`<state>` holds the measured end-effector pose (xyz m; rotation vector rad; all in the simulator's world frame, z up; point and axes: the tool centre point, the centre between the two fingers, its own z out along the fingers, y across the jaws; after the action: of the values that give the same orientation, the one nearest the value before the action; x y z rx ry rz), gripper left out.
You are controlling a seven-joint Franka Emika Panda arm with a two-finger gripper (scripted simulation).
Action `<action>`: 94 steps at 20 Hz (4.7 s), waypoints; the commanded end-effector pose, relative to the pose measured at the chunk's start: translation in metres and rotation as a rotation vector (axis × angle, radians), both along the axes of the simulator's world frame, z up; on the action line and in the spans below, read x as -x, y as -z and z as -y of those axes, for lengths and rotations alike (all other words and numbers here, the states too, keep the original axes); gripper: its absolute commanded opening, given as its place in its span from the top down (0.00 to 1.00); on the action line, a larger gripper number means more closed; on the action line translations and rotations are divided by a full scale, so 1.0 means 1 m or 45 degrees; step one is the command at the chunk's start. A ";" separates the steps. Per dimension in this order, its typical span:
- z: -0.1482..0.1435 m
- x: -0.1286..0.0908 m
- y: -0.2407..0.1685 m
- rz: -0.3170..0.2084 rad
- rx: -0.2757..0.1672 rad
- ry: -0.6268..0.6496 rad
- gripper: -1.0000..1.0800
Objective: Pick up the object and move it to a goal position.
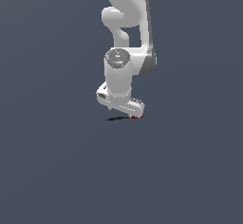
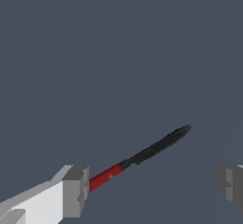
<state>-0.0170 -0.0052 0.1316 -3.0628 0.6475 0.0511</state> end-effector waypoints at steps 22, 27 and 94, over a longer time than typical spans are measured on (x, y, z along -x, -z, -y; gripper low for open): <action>-0.019 0.027 0.049 0.006 0.019 0.815 0.04; -0.021 0.034 0.058 0.010 0.026 0.989 0.04; 0.002 -0.046 0.060 0.365 -0.187 1.265 1.00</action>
<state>0.0166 -0.0034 0.0610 -2.2319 1.9144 -0.2727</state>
